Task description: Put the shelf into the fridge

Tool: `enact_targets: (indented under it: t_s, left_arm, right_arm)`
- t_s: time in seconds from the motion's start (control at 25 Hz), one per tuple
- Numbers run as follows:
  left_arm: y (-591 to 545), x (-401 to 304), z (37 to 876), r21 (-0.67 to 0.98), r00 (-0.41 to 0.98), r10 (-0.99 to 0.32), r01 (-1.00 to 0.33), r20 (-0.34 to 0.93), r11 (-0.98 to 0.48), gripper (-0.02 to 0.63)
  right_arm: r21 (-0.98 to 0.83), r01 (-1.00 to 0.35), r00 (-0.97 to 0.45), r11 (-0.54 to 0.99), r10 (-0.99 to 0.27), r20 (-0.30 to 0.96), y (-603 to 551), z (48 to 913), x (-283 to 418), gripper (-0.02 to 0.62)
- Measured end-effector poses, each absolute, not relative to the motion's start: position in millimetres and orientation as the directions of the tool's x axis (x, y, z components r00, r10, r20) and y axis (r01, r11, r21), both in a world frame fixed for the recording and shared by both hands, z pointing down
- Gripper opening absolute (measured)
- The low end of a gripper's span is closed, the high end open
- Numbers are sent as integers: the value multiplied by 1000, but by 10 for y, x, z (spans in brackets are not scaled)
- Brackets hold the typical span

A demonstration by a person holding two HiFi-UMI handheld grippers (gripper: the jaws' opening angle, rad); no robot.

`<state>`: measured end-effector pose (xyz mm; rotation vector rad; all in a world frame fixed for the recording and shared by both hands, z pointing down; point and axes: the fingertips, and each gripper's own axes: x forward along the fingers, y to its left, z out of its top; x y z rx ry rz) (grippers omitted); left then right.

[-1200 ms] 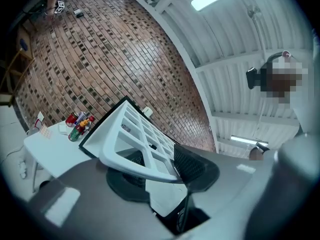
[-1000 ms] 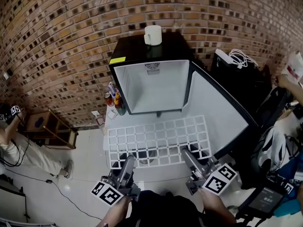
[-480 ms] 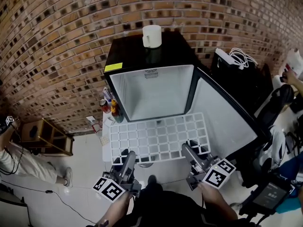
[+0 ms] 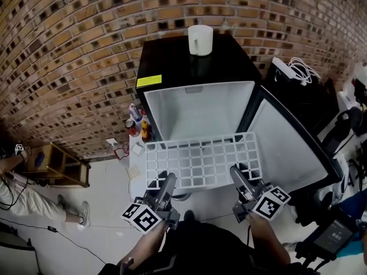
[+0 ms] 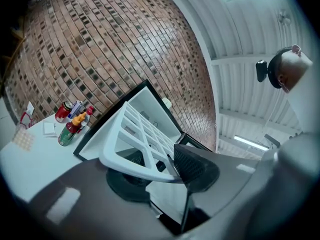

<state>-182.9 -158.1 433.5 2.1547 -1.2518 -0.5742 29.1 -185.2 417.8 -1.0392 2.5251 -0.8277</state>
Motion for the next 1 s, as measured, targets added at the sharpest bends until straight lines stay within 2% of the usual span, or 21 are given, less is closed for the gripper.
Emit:
enact_targets:
  t_s: [0.52, 1.0]
  left_arm:
    - [-2259, -1901, 4685, 682, 546, -836, -590, -57, -432, 137]
    - [-2645, -1830, 4986, 715, 521, -853, -599, 5, -362, 137]
  right_arm:
    - [-634, -587, -637, 504, -770, -23, -2342, 4513, 226, 143]
    - [-658, -573, -665, 489, -746, 24, -2819, 4799, 292, 144]
